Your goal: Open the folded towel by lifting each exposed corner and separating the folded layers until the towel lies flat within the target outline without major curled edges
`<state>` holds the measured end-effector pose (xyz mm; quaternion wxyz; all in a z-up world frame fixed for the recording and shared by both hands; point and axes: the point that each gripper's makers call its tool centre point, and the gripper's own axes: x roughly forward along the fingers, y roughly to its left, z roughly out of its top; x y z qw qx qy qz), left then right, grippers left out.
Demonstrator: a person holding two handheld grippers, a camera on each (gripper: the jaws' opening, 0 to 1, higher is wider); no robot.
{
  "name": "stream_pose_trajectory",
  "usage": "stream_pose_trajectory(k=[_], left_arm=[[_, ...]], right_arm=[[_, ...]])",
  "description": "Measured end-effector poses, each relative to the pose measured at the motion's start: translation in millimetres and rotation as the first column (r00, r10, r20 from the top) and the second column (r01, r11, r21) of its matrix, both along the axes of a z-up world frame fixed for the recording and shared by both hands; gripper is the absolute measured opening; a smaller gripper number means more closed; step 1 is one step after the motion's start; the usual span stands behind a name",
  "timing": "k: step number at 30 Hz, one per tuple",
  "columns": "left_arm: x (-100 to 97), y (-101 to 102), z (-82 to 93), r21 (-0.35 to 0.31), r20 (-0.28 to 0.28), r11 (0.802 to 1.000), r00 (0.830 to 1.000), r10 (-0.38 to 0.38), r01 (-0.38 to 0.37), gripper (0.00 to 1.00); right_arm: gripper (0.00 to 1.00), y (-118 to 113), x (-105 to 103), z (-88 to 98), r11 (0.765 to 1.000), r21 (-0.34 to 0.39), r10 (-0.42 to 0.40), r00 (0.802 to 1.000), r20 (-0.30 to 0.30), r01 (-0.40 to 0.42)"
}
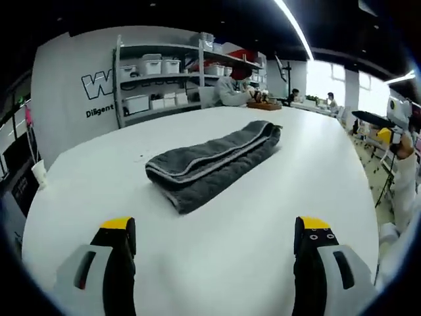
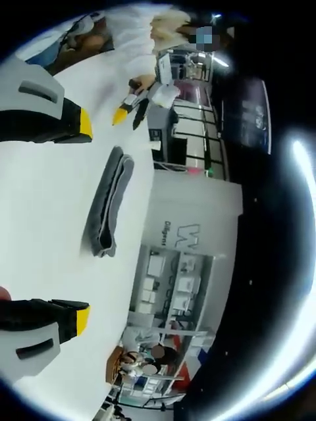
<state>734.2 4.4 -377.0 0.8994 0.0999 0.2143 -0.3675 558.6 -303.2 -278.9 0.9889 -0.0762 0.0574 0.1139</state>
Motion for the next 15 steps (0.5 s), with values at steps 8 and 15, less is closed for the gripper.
stream_pose_trajectory(k=[8, 15], left_arm=[[32.1, -20, -18.9, 0.029, -0.002, 0.999, 0.999, -0.032, 0.032, 0.99], [47.4, -26, -34.9, -0.017, -0.042, 1.000, 0.999, -0.007, 0.006, 0.97]], right_arm=[[0.99, -4, -1, -10.0, 0.999, -0.040, -0.003, 0.999, -0.053, 0.001], [0.99, -8, 2, -14.7, 0.998, -0.055, -0.027, 0.997, -0.075, 0.023]])
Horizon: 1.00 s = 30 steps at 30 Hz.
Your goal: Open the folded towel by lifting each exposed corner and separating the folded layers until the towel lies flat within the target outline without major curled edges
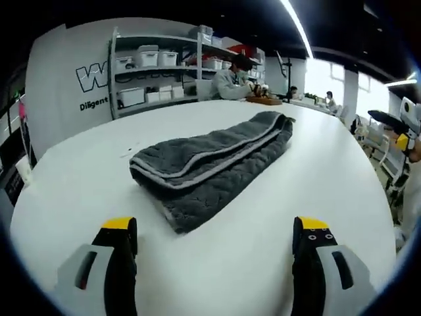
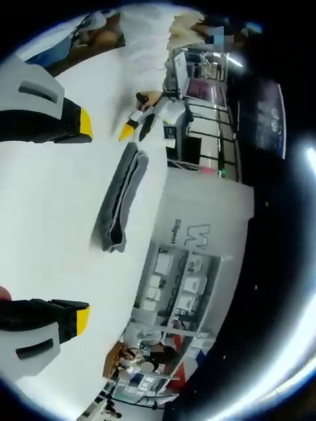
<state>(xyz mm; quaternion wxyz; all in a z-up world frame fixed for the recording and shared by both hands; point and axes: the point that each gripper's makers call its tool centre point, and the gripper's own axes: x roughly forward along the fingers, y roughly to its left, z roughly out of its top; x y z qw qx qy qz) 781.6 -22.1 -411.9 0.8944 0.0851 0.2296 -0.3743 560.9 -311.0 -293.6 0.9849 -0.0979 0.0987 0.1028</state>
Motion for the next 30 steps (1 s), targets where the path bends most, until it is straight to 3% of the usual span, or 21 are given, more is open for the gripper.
stream_pose_trajectory(k=[4, 9, 21, 24, 30], left_arm=[[0.6, -4, -4.1, -0.005, -0.003, 1.000, 1.000, 0.006, -0.006, 0.96], [2.3, -9, -2.3, -0.019, 0.005, 1.000, 1.000, 0.000, 0.000, 0.94], [10.0, -4, -3.1, -0.023, -0.002, 0.999, 1.000, 0.025, -0.025, 0.84], [15.0, 0, -1.6, -0.003, 0.031, 0.999, 0.998, 0.046, -0.045, 0.83], [13.1, -4, 2.1, -0.039, 0.030, 0.998, 0.998, 0.050, -0.049, 0.65]], right_arm=[[0.99, -4, 1, -12.9, 1.000, 0.017, -0.017, 0.998, -0.068, 0.018], [0.99, -4, 0, -21.2, 0.998, 0.063, -0.010, 0.994, -0.111, 0.017], [0.99, -5, -2, -21.2, 0.996, 0.089, -0.008, 0.993, -0.115, 0.019], [0.99, -1, -3, -20.6, 0.997, 0.081, 0.004, 0.994, -0.113, 0.005], [0.99, 3, -4, -20.3, 0.996, 0.088, 0.018, 0.994, -0.111, -0.009]])
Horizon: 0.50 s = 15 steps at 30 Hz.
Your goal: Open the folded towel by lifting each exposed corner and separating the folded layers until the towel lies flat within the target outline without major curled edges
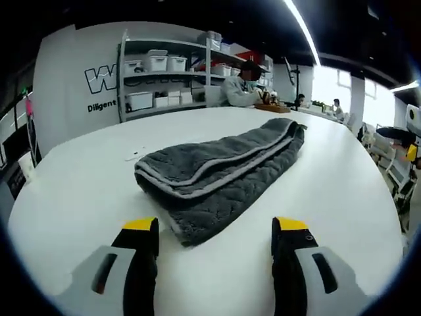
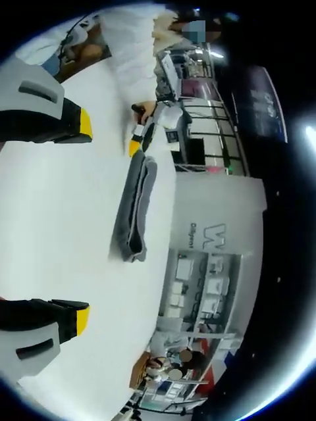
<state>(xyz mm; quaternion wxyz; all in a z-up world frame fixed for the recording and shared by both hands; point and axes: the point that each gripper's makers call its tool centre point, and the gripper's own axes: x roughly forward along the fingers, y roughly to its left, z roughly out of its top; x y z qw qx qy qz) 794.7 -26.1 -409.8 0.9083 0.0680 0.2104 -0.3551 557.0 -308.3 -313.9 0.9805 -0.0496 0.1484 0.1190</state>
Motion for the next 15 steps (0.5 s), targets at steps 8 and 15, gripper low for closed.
stream_pose_trajectory(k=[8, 15], left_arm=[[-0.7, 0, -6.9, -0.028, -0.053, 0.999, 0.998, 0.015, -0.017, 0.48], [-2.4, 8, -7.4, -0.029, -0.070, 0.999, 0.997, 0.021, -0.023, 0.21]], right_arm=[[0.99, 0, -2, 5.5, 1.000, 0.010, 0.004, 1.000, 0.016, -0.004], [0.99, 1, -1, 4.7, 1.000, 0.013, 0.010, 1.000, 0.014, -0.010]])
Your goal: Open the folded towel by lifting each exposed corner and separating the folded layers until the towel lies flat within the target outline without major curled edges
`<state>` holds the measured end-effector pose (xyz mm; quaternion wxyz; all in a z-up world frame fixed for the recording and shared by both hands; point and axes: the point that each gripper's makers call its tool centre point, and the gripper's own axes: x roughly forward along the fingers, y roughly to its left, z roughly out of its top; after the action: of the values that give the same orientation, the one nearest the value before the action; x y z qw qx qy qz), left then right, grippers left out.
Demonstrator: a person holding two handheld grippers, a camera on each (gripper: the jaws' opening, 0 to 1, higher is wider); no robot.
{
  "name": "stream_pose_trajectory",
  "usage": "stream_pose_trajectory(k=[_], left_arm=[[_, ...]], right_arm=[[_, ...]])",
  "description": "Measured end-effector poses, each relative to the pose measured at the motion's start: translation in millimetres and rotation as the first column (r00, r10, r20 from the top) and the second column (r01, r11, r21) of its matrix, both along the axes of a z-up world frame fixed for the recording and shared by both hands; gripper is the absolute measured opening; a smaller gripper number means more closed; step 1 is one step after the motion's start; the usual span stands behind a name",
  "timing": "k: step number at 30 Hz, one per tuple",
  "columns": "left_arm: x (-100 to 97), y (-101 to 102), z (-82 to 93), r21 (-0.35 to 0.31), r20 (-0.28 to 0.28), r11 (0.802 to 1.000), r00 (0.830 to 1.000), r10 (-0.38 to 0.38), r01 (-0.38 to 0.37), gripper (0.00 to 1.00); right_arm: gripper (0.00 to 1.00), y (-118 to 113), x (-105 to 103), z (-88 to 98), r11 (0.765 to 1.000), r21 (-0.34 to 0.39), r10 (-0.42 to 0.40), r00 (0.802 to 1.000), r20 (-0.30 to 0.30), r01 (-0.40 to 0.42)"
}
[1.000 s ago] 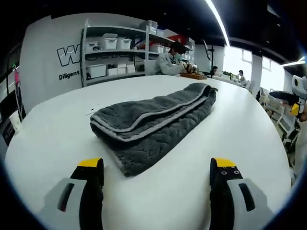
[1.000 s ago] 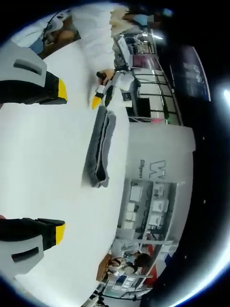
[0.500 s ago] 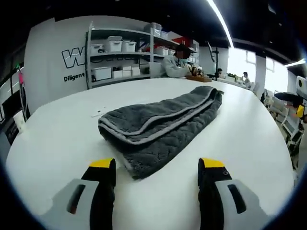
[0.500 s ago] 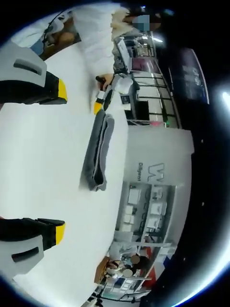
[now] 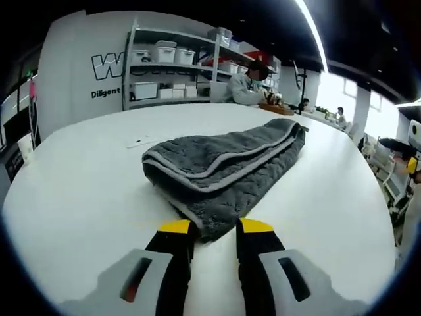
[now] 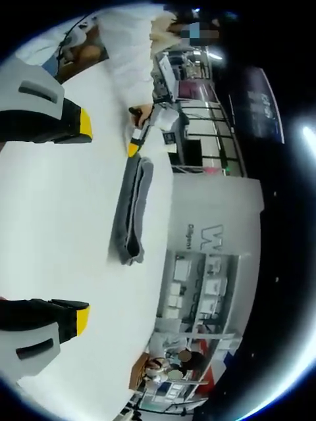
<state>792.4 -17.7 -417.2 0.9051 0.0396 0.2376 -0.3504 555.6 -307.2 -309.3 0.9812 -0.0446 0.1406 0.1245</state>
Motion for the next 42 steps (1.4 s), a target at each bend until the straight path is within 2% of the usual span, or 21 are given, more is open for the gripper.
stream_pose_trajectory(k=[6, 11, 15, 22, 32, 39, 42], left_arm=[[-12.9, -3, -1.2, 0.016, 0.039, 0.998, 0.998, -0.056, 0.056, 0.11], [-25.7, -10, 0.2, 0.023, 0.040, 0.994, 0.993, -0.111, 0.110, 0.06], [-40.2, -19, -0.4, 0.065, 0.052, 0.986, 0.986, -0.158, 0.155, 0.04], [-80.4, -52, 4.9, 0.094, 0.076, 0.956, 0.956, -0.285, 0.277, 0.02], [-119.2, -98, 11.5, 0.048, 0.072, 0.926, 0.923, -0.377, 0.374, 0.02], [-139.4, -128, 11.7, 0.030, 0.055, 0.912, 0.911, -0.409, 0.408, 0.02], [-148.4, -142, 7.4, 0.022, 0.020, 0.917, 0.917, -0.399, 0.399, 0.02]], right_arm=[[0.99, 1, 1, -2.5, 1.000, 0.001, 0.001, 1.000, -0.009, -0.001], [0.99, 1, 2, -3.7, 1.000, -0.001, -0.001, 1.000, -0.014, 0.001], [0.99, 3, 2, -4.3, 1.000, 0.002, 0.007, 1.000, -0.016, -0.007], [0.98, 7, 2, -5.1, 1.000, 0.010, 0.021, 1.000, -0.018, -0.021], [0.98, 2, 1, -5.5, 1.000, 0.013, 0.014, 1.000, -0.020, -0.014], [0.98, -1, 0, -3.9, 1.000, 0.016, 0.009, 1.000, -0.016, -0.009], [0.98, -2, 0, -3.9, 1.000, 0.014, 0.007, 1.000, -0.017, -0.006]])
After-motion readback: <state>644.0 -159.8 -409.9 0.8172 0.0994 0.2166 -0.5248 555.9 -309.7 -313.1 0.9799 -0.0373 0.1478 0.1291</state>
